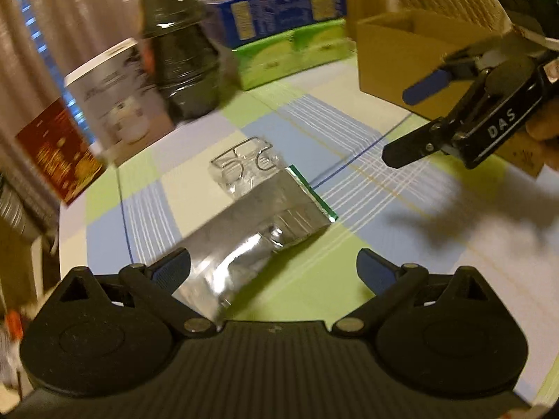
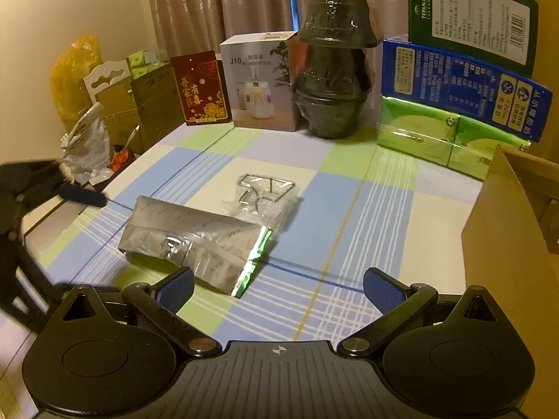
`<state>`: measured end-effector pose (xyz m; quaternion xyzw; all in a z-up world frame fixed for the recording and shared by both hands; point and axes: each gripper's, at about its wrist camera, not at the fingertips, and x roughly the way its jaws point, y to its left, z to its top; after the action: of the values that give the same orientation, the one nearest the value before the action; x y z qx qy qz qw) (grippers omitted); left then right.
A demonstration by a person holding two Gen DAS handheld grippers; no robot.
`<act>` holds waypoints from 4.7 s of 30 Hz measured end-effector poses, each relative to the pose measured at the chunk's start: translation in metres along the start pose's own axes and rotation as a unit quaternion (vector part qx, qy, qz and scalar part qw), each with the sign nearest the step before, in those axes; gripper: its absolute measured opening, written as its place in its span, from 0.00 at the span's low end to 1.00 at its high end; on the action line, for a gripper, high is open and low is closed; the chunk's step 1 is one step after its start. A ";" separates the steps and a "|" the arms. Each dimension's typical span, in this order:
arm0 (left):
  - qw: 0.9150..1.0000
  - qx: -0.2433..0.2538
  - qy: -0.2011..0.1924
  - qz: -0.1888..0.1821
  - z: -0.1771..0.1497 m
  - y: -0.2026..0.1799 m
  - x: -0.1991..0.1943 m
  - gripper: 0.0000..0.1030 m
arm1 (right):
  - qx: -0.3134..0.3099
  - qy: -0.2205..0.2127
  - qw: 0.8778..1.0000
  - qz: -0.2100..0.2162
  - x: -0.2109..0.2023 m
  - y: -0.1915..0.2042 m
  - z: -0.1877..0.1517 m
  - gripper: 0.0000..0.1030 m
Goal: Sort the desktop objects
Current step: 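Grasp the silver foil bag with the left tool while the right tool approaches it, then lift the foil bag with the left tool while the right tool grasps the clear plastic tray, then carry the foil bag and plastic tray with both tools toward the cardboard box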
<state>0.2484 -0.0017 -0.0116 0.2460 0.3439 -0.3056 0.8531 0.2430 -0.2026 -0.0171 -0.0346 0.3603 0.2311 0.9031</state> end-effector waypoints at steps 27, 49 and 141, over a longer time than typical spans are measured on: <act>0.977 0.166 0.101 -0.085 0.029 0.030 0.098 0.77 | -0.042 0.042 0.998 -0.028 0.063 -0.002 0.000 0.97; 0.989 0.048 0.134 -0.030 0.010 0.000 0.071 0.28 | -0.033 0.042 0.998 -0.027 0.059 0.001 -0.002 0.97; 0.953 -0.299 -0.003 0.046 -0.009 -0.200 -0.130 0.26 | 0.058 -0.023 0.991 -0.117 -0.213 0.052 -0.144 0.53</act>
<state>0.0311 -0.0888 0.0368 -0.0054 0.4052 -0.1502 0.9018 -0.0062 -0.2729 0.0235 -0.0191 0.3459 0.1035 0.9324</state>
